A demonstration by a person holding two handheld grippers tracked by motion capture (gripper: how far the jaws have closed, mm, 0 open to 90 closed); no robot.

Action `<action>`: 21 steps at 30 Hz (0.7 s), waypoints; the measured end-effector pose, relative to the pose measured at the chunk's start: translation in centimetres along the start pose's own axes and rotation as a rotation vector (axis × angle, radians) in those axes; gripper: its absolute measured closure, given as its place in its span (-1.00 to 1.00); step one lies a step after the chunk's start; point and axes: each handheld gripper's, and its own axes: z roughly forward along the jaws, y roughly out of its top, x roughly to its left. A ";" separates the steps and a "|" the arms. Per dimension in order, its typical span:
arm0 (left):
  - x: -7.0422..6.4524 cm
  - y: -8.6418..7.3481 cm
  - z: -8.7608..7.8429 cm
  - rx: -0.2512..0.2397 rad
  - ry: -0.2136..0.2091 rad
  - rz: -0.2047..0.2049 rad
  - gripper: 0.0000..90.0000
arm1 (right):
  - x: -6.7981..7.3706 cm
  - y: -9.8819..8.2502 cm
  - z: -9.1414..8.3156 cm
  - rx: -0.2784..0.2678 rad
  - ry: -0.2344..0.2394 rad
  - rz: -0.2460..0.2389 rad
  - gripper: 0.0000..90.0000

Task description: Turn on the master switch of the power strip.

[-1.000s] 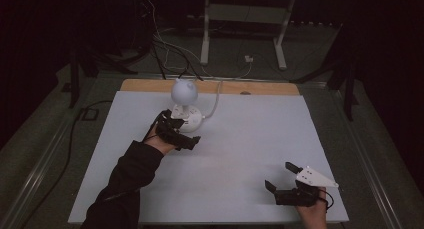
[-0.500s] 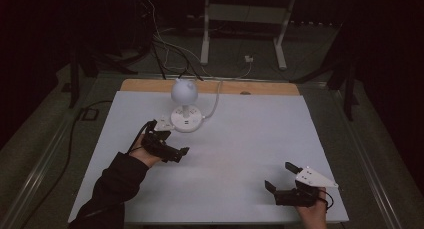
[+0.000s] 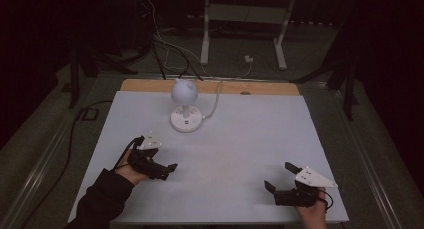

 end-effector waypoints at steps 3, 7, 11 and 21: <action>-0.2 -1.1 -0.2 -0.004 0.009 -0.003 -1.00 | 0.0 0.0 0.0 0.003 0.000 0.001 -1.00; -0.7 -2.6 -0.3 -0.006 0.006 0.001 -1.00 | 0.0 0.0 0.0 0.004 0.001 -0.002 -1.00; -1.0 -4.2 -0.7 -0.022 -0.012 -0.016 -1.00 | 0.0 0.0 0.1 0.006 0.001 -0.002 -1.00; -1.3 -6.8 -2.2 -0.035 0.000 -0.025 -1.00 | 0.0 -0.1 0.1 0.007 0.001 -0.004 -1.00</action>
